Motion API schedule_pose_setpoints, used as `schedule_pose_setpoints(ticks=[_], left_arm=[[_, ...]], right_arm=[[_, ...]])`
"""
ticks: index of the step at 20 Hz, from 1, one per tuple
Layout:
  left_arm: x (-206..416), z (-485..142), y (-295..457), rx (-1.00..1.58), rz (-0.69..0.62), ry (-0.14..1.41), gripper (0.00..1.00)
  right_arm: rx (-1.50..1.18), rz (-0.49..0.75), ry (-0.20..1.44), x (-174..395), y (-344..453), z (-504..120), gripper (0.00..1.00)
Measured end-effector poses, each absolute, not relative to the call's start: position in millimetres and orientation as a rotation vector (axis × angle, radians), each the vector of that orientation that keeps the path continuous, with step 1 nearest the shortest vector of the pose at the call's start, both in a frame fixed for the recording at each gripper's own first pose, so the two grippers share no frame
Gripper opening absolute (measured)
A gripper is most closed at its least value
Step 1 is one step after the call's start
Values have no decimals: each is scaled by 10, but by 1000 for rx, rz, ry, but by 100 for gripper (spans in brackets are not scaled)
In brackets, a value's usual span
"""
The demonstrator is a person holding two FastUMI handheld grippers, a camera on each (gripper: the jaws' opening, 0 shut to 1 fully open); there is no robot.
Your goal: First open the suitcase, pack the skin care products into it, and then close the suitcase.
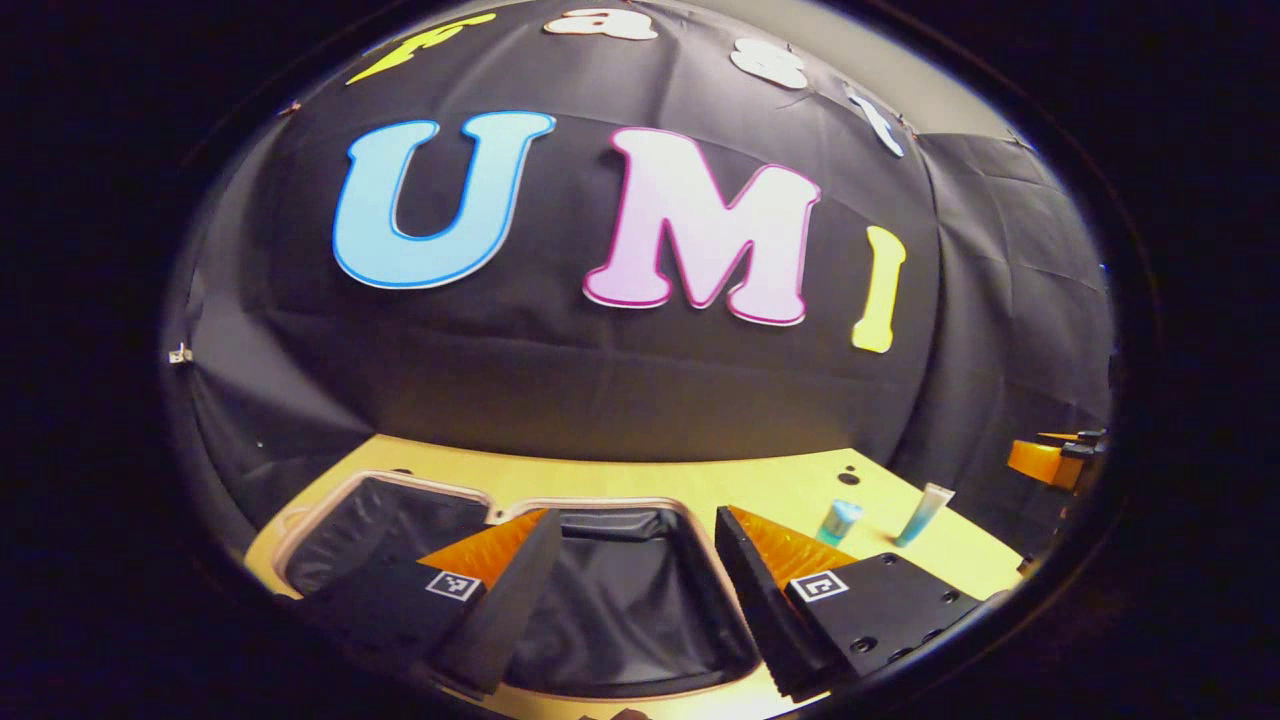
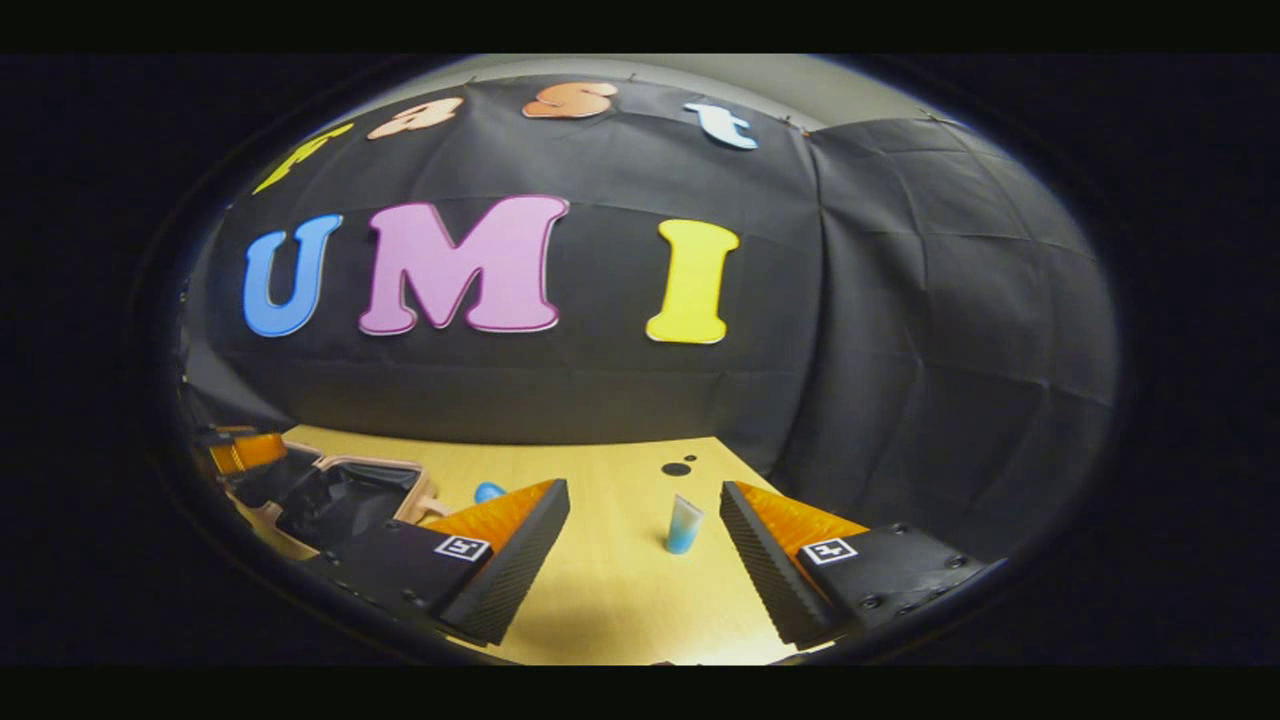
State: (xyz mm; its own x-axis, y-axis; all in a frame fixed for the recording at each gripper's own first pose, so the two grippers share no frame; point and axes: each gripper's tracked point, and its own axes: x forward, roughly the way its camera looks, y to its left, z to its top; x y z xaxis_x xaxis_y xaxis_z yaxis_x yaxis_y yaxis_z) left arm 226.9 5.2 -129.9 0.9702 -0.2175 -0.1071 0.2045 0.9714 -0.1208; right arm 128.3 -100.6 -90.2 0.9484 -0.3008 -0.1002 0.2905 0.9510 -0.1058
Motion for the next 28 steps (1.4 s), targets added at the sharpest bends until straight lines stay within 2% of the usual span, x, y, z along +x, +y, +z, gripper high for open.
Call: schedule_pose_setpoints(ticks=[5, 7, 14, 20, 23, 25, 27, 28], left_arm=[[2423, -1667, -1171, -69, -350, 162, 96], [2529, -1940, -1432, -64, -357, 189, 96], [3190, -2633, -1769, 10, -286, 255, 96], [3542, -2838, -1910, -13, -219, 306, 96], [3620, -2928, -1954, 16, -225, 335, 78], [3621, -2936, -1937, 18, -233, 346, 75], [3581, -2916, -1958, -2, -261, 350, 48], [3591, -2938, -1972, -10, -270, 352, 51]], right_arm=[[-132, -293, 105, 1280, -1288, -1082, 96], [-134, -279, 119, 1308, -1377, -1238, 96], [-63, -211, 187, 1553, -1626, -1793, 97], [41, -235, 311, 1895, -1888, -2358, 97], [71, -219, 317, 2040, -1833, -2456, 98], [52, -200, 324, 2237, -1773, -2526, 98], [41, -198, 318, 2394, -1767, -2563, 98], [50, -200, 312, 2447, -1768, -2589, 98]])
